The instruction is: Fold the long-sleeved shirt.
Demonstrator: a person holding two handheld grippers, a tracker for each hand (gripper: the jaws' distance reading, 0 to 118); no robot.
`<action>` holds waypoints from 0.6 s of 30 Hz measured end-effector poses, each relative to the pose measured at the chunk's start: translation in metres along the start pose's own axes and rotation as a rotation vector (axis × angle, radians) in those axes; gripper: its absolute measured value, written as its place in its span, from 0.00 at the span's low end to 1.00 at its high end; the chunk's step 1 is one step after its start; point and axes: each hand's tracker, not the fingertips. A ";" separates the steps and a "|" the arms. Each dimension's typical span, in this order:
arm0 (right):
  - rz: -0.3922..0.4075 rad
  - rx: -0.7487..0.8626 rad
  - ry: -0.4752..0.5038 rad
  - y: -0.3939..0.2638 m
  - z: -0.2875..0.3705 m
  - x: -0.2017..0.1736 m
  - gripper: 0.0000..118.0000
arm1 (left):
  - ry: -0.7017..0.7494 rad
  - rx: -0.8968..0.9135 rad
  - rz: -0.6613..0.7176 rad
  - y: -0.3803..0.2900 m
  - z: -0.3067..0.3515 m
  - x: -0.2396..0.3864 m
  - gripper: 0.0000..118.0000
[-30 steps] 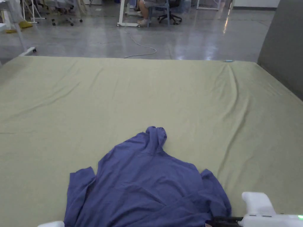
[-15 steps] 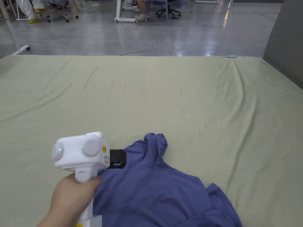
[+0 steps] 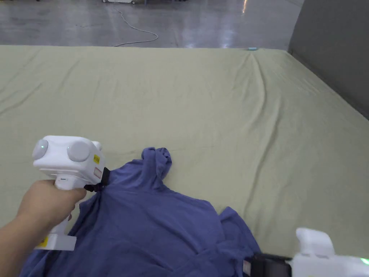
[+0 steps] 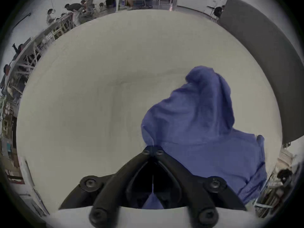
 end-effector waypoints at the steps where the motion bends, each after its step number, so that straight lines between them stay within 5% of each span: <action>1: -0.012 -0.029 -0.023 0.010 -0.009 -0.004 0.96 | -0.004 0.007 0.007 0.003 0.000 0.001 0.00; 3: -0.030 -0.113 -0.041 0.022 -0.035 -0.006 0.76 | 0.001 0.002 0.005 0.004 0.005 -0.001 0.00; 4: -0.012 -0.145 -0.036 0.024 -0.061 -0.006 0.39 | 0.004 0.001 0.006 0.004 0.006 -0.003 0.00; 5: 0.011 -0.178 -0.046 0.023 -0.074 -0.008 0.15 | 0.007 0.001 0.010 -0.002 0.014 0.004 0.00; 7: 0.029 -0.273 -0.078 0.013 -0.091 -0.009 0.01 | 0.007 -0.004 0.027 -0.006 0.018 0.003 0.00; 10: 0.069 -0.201 0.049 0.004 -0.069 -0.003 0.00 | -0.023 -0.001 0.084 -0.011 0.027 -0.004 0.00; 18: 0.178 0.186 0.018 0.039 0.102 0.001 0.00 | -0.162 0.178 0.168 -0.011 0.141 -0.023 0.00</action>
